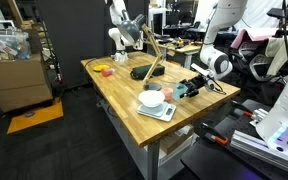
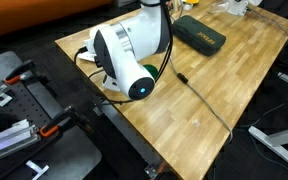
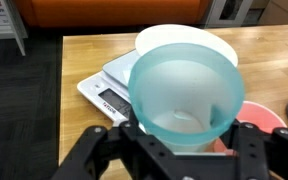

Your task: Pour the water out of the blue cup into the white bowl

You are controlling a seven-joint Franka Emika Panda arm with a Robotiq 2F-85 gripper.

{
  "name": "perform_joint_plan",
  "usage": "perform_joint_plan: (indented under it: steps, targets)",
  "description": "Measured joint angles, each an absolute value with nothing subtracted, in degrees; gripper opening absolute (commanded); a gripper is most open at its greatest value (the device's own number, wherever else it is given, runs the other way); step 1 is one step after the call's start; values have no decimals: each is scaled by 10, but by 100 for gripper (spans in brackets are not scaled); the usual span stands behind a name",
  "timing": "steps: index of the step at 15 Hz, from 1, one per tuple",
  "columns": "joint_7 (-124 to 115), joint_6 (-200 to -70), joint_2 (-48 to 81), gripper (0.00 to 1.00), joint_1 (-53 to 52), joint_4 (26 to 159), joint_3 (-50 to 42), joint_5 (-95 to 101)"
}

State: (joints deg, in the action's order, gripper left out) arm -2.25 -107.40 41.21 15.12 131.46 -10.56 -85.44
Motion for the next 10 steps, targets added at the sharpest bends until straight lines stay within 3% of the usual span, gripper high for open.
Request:
perform_joint_plan:
  steps: [2,3,4,6,10]
  targets:
    - [-22,-1074,411,65,149,1316,-116,-852]
    - [-23,-1074,410,68,148,1317,-121,-851]
    - [-24,-1074,409,85,146,1317,-125,-849]
    - [-34,-1077,408,99,141,1317,-131,-846]
    - [-71,-1078,409,100,132,1317,-135,-835]
